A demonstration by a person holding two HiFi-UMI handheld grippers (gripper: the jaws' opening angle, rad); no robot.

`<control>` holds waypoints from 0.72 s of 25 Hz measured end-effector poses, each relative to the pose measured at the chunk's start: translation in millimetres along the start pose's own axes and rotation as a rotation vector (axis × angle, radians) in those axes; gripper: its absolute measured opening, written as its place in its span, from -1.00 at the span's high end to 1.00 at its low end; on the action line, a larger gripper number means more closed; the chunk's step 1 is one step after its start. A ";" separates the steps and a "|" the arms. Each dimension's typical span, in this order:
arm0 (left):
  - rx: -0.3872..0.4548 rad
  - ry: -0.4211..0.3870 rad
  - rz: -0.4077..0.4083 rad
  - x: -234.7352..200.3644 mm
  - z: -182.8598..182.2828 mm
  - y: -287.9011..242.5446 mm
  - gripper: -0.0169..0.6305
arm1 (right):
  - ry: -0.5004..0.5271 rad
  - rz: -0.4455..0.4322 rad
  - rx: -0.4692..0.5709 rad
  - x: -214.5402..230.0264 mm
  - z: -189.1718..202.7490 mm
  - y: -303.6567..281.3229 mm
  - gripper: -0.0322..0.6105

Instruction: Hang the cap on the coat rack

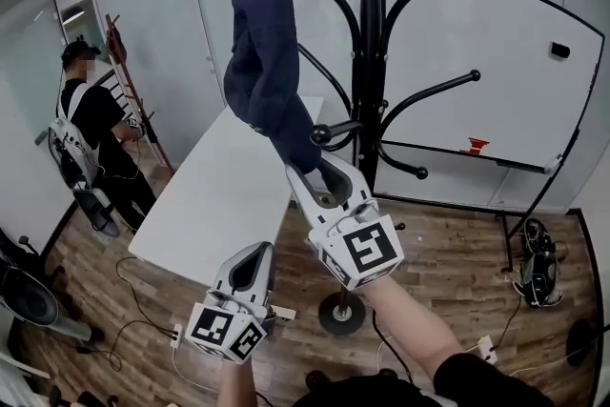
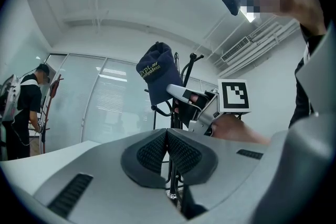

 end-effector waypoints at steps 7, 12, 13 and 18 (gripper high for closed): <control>-0.010 -0.009 -0.033 30.5 -1.6 -8.1 0.90 | -0.023 -0.026 0.004 18.1 -7.2 21.6 0.50; -0.018 -0.011 -0.062 53.2 0.0 -15.7 0.90 | -0.048 -0.060 -0.007 29.9 -7.1 40.4 0.50; -0.019 -0.012 -0.064 58.4 0.8 -17.5 0.90 | -0.051 -0.066 -0.011 31.9 -6.9 44.7 0.50; -0.030 -0.012 -0.081 81.0 4.3 -24.9 0.90 | -0.066 -0.099 -0.027 39.3 -4.5 67.1 0.51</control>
Point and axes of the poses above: the fingertips, and each gripper's own axes: y backward along the fingers, x to its right, z out of its underside, the point moved 7 cm from there along y, backward along the fingers, and after that the axes turned 2 degrees about -y, right-handed, at the moved point
